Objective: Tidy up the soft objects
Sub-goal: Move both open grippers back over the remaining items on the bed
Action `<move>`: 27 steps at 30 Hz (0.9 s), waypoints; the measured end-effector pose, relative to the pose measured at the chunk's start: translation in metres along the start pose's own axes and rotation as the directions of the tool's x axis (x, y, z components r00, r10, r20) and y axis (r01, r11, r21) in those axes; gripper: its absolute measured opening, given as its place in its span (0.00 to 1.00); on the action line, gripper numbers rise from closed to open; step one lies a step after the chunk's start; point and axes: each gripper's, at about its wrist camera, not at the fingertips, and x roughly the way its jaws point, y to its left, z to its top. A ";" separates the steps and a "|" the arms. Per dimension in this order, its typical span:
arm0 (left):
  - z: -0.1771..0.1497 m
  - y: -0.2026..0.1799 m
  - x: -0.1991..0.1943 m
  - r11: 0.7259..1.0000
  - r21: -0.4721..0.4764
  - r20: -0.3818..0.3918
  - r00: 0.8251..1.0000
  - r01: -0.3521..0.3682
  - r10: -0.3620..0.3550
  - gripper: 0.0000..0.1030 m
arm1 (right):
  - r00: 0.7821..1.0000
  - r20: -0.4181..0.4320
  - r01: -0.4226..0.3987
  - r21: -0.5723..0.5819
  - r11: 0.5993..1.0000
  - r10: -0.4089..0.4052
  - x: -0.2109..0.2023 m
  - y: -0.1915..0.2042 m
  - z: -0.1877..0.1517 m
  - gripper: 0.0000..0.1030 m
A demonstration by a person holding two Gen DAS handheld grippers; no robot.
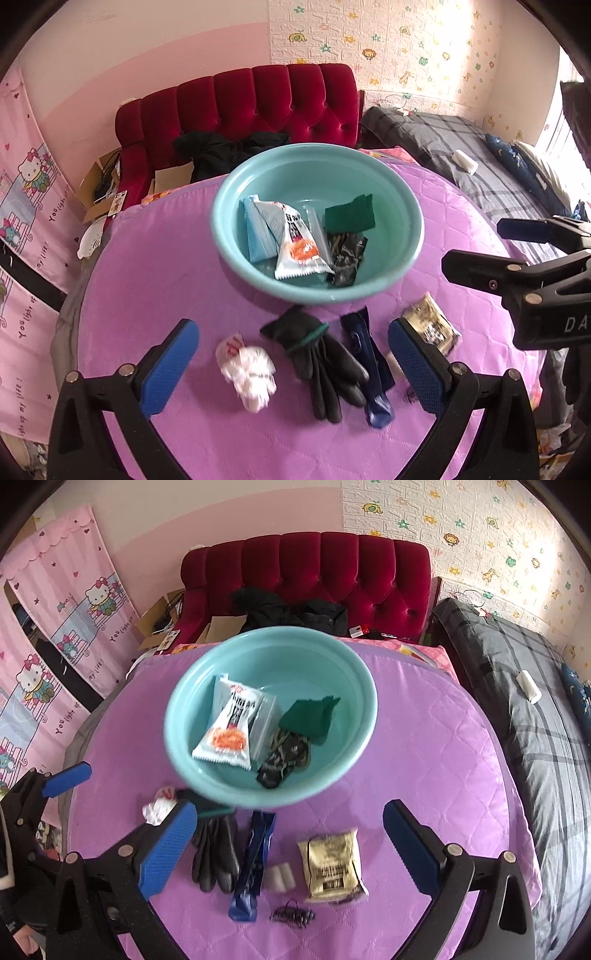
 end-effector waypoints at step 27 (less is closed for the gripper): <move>-0.139 -0.005 -0.007 0.990 -0.130 -0.062 0.997 -0.051 0.043 1.00 | 0.999 -0.053 0.013 -0.023 1.000 -0.015 0.013 -0.030 -0.126 1.00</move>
